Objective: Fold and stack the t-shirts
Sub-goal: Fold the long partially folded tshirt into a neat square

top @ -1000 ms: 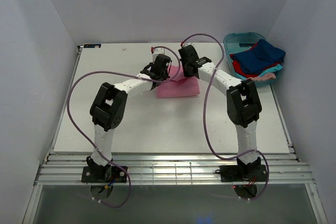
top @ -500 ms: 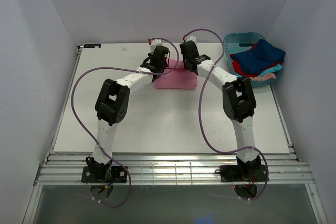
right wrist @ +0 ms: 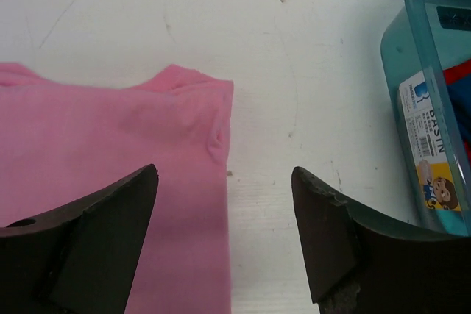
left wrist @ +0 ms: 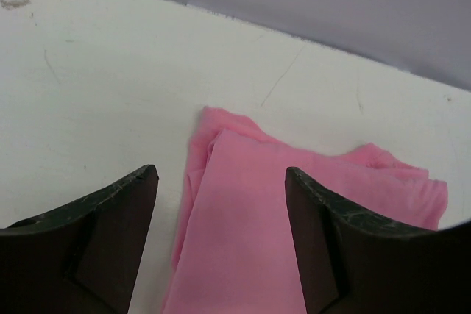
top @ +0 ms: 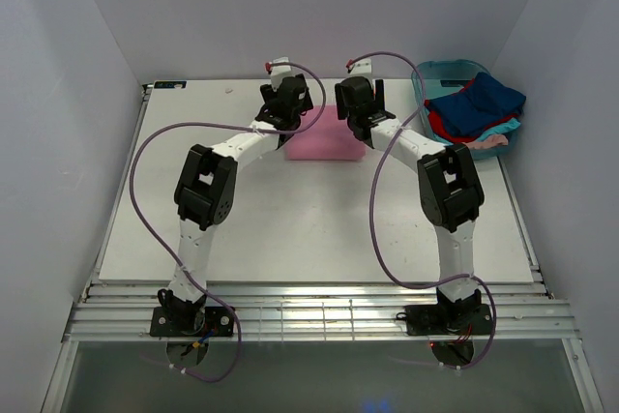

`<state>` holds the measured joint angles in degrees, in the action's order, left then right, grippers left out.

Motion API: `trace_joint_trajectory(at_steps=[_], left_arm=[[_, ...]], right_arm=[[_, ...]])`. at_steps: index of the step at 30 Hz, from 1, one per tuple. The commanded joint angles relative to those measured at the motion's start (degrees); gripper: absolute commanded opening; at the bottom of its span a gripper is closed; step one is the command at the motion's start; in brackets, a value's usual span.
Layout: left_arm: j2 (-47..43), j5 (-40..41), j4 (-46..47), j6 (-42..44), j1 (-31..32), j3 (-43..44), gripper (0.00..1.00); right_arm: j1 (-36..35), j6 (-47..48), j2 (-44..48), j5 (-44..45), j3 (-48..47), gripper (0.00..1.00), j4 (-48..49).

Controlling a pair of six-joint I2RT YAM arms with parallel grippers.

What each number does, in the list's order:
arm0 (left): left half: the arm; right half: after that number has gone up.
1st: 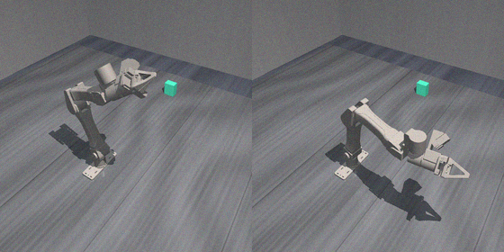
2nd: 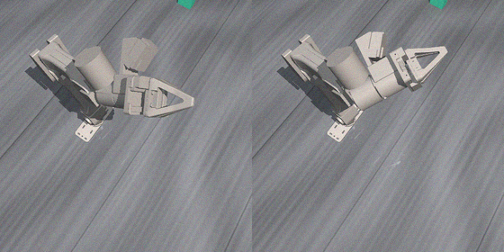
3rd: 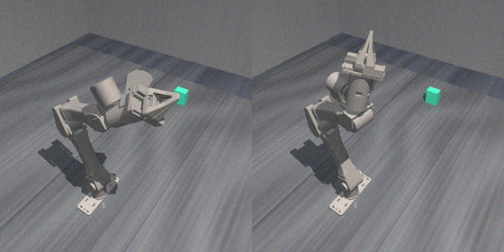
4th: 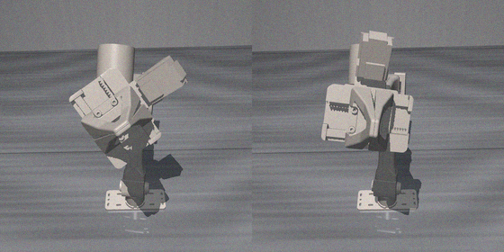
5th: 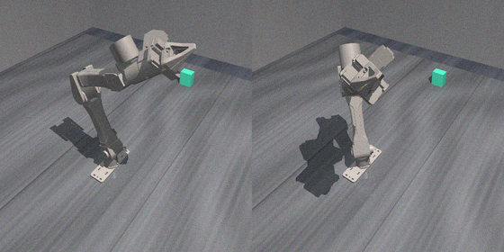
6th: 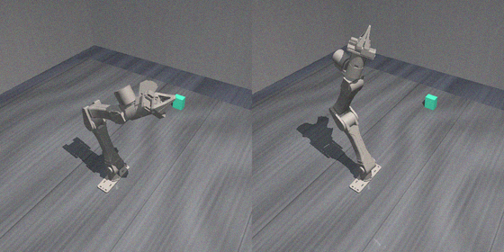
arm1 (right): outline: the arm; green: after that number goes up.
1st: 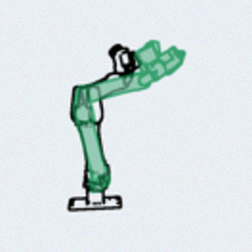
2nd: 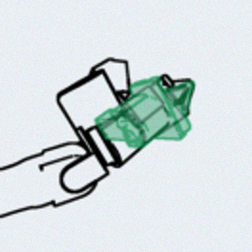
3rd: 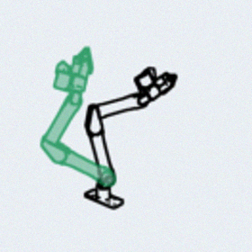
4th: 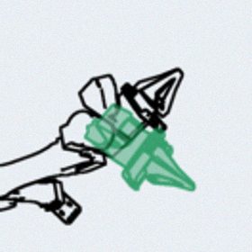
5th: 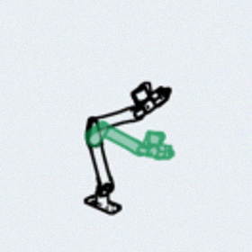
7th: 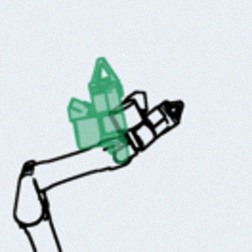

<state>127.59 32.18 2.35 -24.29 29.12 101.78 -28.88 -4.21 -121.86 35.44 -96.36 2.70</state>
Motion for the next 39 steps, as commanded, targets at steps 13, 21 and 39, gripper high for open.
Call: trace_joint_trajectory(at_steps=[13, 21, 39], left_arm=[[-8.93, -15.89, 3.52, 0.91, -2.66, -17.29, 0.78], [-8.24, -29.54, 6.26, -2.24, -8.2, -17.49, 0.79], [-0.6, -46.68, 4.86, -12.0, -12.34, -13.45, 0.81]], right_arm=[[0.23, -9.32, 5.06, -25.68, 7.51, 0.08, -2.95], [0.32, -11.0, -3.2, -25.86, 2.93, 0.08, -11.74], [0.32, -9.94, -4.88, -21.91, 5.04, 0.08, -15.62]])
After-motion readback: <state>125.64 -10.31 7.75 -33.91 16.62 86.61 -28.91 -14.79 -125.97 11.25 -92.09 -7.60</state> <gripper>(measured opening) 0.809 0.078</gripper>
